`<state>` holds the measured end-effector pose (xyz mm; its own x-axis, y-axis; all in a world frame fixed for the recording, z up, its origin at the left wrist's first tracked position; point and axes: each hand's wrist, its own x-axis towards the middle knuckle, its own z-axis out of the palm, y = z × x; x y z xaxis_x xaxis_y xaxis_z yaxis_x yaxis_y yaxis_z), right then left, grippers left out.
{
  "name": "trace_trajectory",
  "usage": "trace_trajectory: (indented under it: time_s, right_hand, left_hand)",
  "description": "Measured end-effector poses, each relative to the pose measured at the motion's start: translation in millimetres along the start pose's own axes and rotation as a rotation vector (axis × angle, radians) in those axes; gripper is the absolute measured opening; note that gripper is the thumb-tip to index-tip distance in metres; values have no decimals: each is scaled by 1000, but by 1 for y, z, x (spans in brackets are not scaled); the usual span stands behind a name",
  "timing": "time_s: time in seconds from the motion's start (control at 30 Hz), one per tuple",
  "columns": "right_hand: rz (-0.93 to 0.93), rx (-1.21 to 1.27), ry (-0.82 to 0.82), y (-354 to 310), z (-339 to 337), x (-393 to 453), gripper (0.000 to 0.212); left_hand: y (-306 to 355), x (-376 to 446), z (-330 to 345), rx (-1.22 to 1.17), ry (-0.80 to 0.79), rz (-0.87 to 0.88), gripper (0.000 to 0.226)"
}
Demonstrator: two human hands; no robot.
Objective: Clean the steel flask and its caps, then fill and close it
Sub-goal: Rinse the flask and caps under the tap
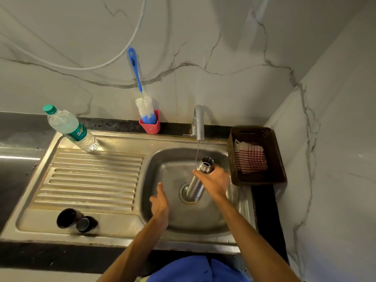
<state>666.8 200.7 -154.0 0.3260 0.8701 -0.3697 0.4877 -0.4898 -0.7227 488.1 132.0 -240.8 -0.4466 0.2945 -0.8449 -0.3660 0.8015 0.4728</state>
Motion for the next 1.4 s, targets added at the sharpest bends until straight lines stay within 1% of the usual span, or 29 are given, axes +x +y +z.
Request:
trace_trajectory:
  time_s: [0.07, 0.1, 0.13, 0.23, 0.27, 0.33, 0.4, 0.43, 0.5, 0.57, 0.63, 0.73, 0.8, 0.87, 0.93, 0.97, 1.03, 1.07, 1.13, 1.17, 1.2, 1.23, 1.27, 1.3, 1.4]
  right_hand:
    - [47, 2, 4, 6, 0, 7, 43]
    - [52, -15, -6, 8, -1, 8, 44]
    - [55, -38, -18, 11, 0, 8, 44]
    - [79, -19, -35, 18, 0, 5, 51]
    - [93, 7, -32, 19, -3, 5, 49]
    - [183, 132, -64, 22, -13, 8, 41]
    - [284, 260, -135, 25, -27, 8, 40]
    - [292, 272, -155, 27, -31, 8, 41]
    - [241, 167, -145, 31, -32, 4, 38]
    - [209, 93, -101, 34, -30, -2, 37]
    - [181, 98, -79, 34, -28, -10, 38]
    - [109, 84, -63, 25, -29, -23, 30]
    - [130, 124, -36, 22, -25, -27, 32]
    - [88, 86, -52, 20, -20, -26, 41]
    - [99, 106, -84, 24, -12, -20, 53]
    - [104, 129, -93, 22, -11, -20, 53]
    - [91, 138, -121, 16, -9, -24, 44]
    - [79, 164, -124, 15, -8, -25, 45]
    - [126, 322, -167, 14, -5, -26, 48]
    - [143, 386, -178, 16, -4, -27, 44]
    - [142, 444, -184, 14, -5, -29, 43]
    - [128, 464, -182, 10, -4, -32, 46]
    - [119, 476, -180, 7, -5, -34, 53]
    - [118, 512, -189, 4, -6, -36, 60]
    - [140, 728, -303, -1, -14, -46, 67]
  left_hand:
    - [2, -1, -6, -32, -24, 27, 121]
    - [3, 0, -8, -32, -37, 20, 122]
    - [5, -1, -11, -33, -55, 17, 115]
    - [9, -12, -18, -82, -133, 13, 83]
    - [10, -18, -20, -104, -164, 13, 77]
    - [12, -28, -26, -147, -206, 13, 68]
    - [13, -35, -30, -178, -232, 11, 64]
    - [13, -39, -32, -178, -236, 14, 62]
    - [13, -44, -37, -199, -235, 20, 60]
    - [9, -47, -40, -228, -222, 11, 60]
    - [6, -48, -45, -280, -214, -3, 57]
    - [3, -50, -51, -324, -205, 0, 47]
    - [2, -54, -53, -352, -227, -1, 43]
    - [0, -54, -55, -381, -249, -20, 42]
    - [1, -53, -57, -389, -298, -44, 44]
    - [0, -52, -57, -372, -317, -57, 43]
    - [-4, -53, -55, -291, -346, -78, 42]
    - [-6, -56, -56, -244, -372, -96, 44]
    - [-11, -63, -55, -186, -457, -152, 57]
    - [-12, -67, -54, -183, -499, -176, 66]
    - [-13, -70, -52, -210, -537, -188, 76]
    - [-13, -73, -49, -276, -569, -183, 86]
    - [-12, -75, -47, -353, -588, -149, 91]
    - [-9, -77, -44, -425, -593, -92, 88]
    - [6, -91, -42, -553, -540, 98, 62]
